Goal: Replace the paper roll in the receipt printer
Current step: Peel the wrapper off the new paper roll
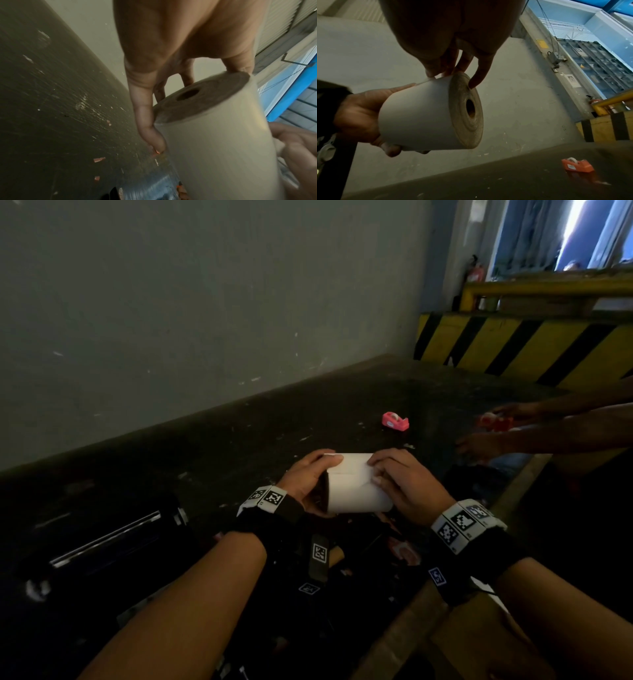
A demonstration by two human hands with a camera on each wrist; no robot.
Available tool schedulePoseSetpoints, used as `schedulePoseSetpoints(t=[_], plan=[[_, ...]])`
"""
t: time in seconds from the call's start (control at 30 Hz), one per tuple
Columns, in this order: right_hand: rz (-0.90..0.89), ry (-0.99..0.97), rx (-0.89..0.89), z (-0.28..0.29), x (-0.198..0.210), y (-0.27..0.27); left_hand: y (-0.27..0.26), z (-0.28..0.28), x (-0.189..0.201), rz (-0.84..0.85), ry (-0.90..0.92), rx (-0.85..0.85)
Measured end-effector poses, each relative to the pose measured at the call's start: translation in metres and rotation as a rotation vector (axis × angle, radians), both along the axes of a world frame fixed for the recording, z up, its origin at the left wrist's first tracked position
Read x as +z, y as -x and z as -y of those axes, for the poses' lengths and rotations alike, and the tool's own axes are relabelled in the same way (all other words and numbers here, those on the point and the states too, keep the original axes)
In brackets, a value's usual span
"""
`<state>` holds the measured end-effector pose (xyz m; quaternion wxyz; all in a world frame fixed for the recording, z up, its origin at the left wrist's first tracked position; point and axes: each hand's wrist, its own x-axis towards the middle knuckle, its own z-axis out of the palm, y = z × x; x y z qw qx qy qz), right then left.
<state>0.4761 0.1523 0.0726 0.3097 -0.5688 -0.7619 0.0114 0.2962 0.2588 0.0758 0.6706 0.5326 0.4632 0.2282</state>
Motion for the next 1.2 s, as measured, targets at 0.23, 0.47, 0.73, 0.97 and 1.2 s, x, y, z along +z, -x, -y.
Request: schedulePoseSetpoints(t=[0.23,0.47,0.73,0.97,1.2], plan=[[-0.118,0.024,-0.024,-0.008,-0.004,0.002,-0.001,0.001,0.003,-0.018,-0.027,0.000],[-0.013,0.106,0.061,-0.009,-0.001,-0.001,0.010,-0.001,0.004,-0.045,-0.001,0.029],[0.025,-0.012,0.079,-0.020,-0.007,0.015,0.020,-0.009,0.001,-0.059,0.017,0.027],[-0.131,0.068,0.066,-0.027,-0.006,0.025,0.027,-0.014,-0.007,-0.032,0.018,0.055],[-0.364,0.119,0.064,-0.038,-0.010,0.025,0.027,-0.021,-0.017,-0.034,0.010,0.092]])
